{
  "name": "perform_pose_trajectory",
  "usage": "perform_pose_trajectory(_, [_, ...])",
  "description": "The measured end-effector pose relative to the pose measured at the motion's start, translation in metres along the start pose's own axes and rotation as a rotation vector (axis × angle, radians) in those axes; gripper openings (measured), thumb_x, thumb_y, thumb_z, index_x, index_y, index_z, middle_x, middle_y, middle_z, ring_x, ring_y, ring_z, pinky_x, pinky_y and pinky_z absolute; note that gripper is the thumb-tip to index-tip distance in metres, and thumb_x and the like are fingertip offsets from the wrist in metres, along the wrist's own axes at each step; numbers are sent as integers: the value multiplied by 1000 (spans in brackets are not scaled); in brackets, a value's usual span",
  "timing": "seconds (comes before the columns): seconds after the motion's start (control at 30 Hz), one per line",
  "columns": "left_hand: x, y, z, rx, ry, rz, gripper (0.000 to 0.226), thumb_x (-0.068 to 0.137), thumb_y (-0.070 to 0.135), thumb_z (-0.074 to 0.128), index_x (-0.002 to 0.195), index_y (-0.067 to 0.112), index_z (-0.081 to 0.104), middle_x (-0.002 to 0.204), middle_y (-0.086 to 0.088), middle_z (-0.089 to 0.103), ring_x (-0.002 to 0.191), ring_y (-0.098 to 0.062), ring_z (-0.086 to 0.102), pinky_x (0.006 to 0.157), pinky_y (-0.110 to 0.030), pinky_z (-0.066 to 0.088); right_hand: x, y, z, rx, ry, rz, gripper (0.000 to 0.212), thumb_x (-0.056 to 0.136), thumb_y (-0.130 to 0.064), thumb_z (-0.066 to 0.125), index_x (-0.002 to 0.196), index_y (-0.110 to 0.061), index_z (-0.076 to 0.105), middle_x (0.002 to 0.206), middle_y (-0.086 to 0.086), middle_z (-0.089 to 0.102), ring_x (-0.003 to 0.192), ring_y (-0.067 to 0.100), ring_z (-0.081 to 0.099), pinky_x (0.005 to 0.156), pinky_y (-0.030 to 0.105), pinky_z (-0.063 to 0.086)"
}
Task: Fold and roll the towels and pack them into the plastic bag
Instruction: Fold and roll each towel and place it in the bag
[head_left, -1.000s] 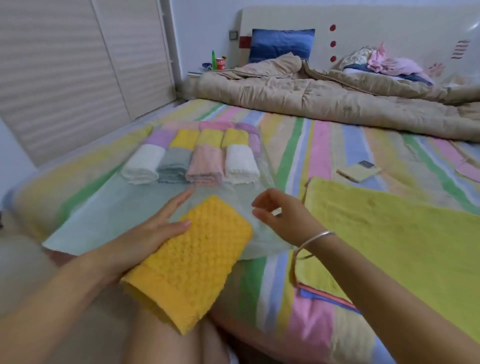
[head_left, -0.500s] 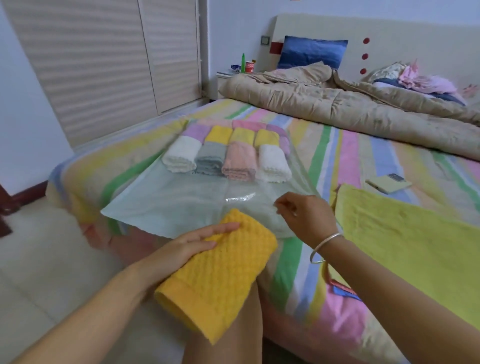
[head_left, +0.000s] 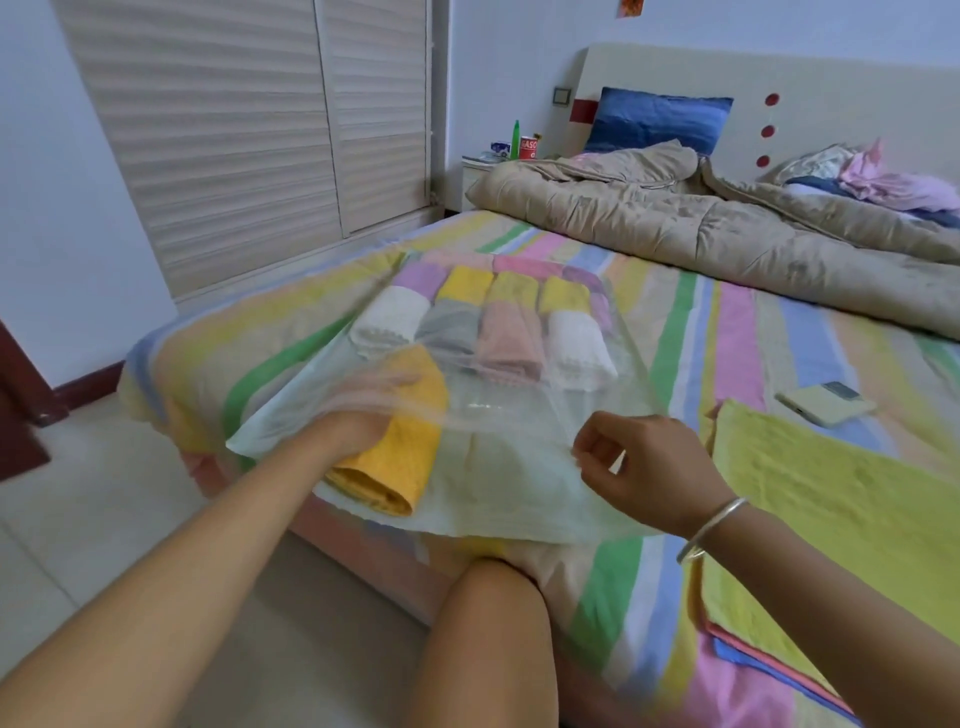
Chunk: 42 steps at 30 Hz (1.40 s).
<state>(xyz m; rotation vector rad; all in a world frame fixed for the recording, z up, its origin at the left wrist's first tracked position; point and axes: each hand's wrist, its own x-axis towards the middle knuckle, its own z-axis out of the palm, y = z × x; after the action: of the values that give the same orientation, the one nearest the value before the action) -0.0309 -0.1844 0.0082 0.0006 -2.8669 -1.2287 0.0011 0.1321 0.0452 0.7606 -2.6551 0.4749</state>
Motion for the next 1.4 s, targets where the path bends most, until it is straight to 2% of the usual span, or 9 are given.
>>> perform_pose_trajectory(0.17, [31, -10, -16, 196, 16, -312, 49, 101, 50, 35, 139, 20, 44, 136, -13, 46, 118, -31, 49, 89, -44, 42, 12, -1, 19, 96, -180, -69, 5, 71, -32, 59, 75, -30, 62, 55, -21, 55, 54, -4, 55, 58, 22, 48])
perform_pose_trajectory(0.37, [67, -34, 14, 587, 168, -264, 38, 100, 15, 30, 131, 4, 48, 129, -21, 48, 121, -38, 47, 106, -50, 37, 28, 5, 41, 204, -180, -19, 27, 80, -51, 44, 76, -31, 63, 66, -18, 65, 65, -1, 61, 66, 31, 52])
perform_pose_trajectory(0.5, [38, 0, 55, 718, 153, -321, 72, 94, 45, 44, 149, 5, 22, 159, -23, 6, 146, -42, 3, 117, -57, 1, 46, -5, 61, 182, -118, 18, 40, 83, -65, 40, 99, -37, 63, 94, -22, 61, 91, -2, 56, 78, 31, 51])
perform_pose_trajectory(0.67, [28, -19, 65, 770, 248, -344, 85, 88, 46, 50, 153, 15, 6, 159, -23, 0, 146, -44, 0, 115, -63, 3, 53, -41, 80, 149, -384, -199, 96, 65, -86, 47, 146, -39, 25, 154, -11, 26, 144, 13, 21, 116, 34, 22])
perform_pose_trajectory(0.77, [28, -36, 58, 771, 275, -241, 61, 99, 26, 36, 155, 19, 12, 160, -20, 8, 147, -39, 12, 115, -59, 16, 45, -56, 102, -84, -450, -405, 85, 80, -42, 52, 150, -35, 4, 160, -3, 12, 147, 21, 10, 117, 50, 14])
perform_pose_trajectory(0.9, [43, -60, 45, 840, 364, -155, 54, 90, 6, 30, 140, 12, 50, 144, -25, 45, 128, -43, 48, 99, -65, 39, 44, -51, 104, 32, -425, -345, 72, 79, -23, 23, 150, -23, 26, 156, -6, 26, 143, 18, 26, 112, 51, 30])
perform_pose_trajectory(1.03, [60, -66, 48, 907, 331, -157, 58, 98, 14, 28, 154, 19, 12, 158, -18, 19, 143, -35, 26, 113, -58, 24, 46, -45, 97, 174, -501, -300, 69, 83, -15, 29, 151, -25, 20, 157, -12, 20, 146, 10, 14, 117, 41, 21])
perform_pose_trajectory(1.3, [66, -64, 49, 895, 396, -88, 63, 87, 20, 61, 146, 15, 39, 148, -21, 41, 132, -39, 45, 105, -63, 34, 45, -45, 91, 233, -498, -285, 70, 79, -38, 20, 147, -30, 30, 153, -14, 29, 143, 6, 21, 116, 35, 24])
perform_pose_trajectory(1.4, [31, -46, 57, 774, 312, -15, 71, 84, 37, 49, 147, 7, 36, 149, -29, 34, 136, -45, 36, 111, -60, 23, 48, -47, 82, 575, -505, -11, 57, 80, -61, 37, 133, -42, 49, 139, -19, 49, 130, -5, 39, 111, 26, 31])
